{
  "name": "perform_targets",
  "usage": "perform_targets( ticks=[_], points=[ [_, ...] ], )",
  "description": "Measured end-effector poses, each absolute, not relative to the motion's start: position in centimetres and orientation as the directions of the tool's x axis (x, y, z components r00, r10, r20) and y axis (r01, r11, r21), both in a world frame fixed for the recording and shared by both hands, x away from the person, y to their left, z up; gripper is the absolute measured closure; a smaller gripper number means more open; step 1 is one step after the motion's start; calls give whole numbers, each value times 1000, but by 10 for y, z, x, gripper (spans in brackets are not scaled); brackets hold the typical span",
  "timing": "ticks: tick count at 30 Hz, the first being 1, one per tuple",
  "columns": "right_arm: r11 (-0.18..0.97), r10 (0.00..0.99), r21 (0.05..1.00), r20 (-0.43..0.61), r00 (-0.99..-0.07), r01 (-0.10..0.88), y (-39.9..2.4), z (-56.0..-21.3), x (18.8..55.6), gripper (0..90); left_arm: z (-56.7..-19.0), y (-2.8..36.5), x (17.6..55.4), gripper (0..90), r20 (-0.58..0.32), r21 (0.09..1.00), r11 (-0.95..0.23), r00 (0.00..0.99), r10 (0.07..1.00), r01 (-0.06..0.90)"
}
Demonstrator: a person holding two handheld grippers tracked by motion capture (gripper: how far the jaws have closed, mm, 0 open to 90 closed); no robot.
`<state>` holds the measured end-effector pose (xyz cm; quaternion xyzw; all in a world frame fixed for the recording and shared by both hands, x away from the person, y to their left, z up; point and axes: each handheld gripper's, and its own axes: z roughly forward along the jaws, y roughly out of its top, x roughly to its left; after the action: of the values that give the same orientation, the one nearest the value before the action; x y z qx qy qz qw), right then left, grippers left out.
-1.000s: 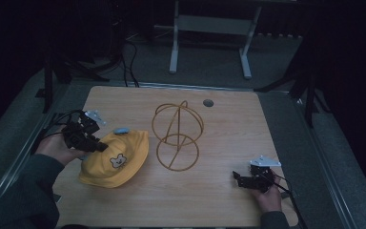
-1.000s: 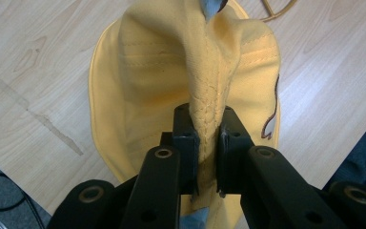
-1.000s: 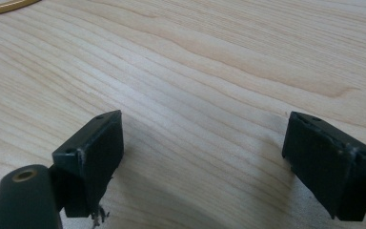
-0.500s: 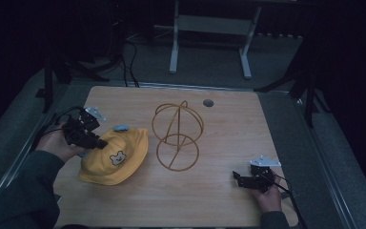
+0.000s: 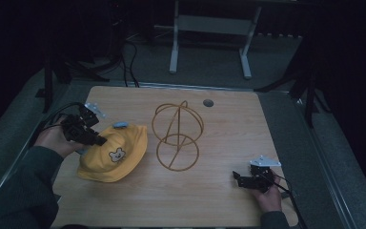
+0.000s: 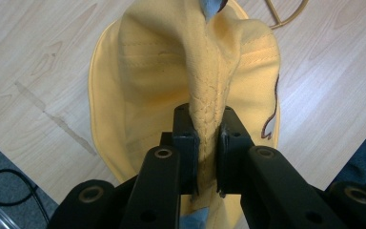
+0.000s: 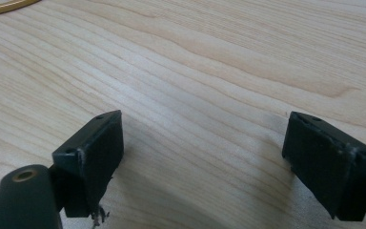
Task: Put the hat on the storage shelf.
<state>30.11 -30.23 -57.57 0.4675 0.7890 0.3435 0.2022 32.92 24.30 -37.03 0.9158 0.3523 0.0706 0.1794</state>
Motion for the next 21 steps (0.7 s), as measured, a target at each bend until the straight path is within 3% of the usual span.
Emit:
perform_targets(
  ticks=[21],
  points=[
    [325, 877, 731, 4, -480, 600, -302, -576, 301, 138, -359, 244, 331, 809, 20, 391, -684, 737, 675, 616]
  ],
)
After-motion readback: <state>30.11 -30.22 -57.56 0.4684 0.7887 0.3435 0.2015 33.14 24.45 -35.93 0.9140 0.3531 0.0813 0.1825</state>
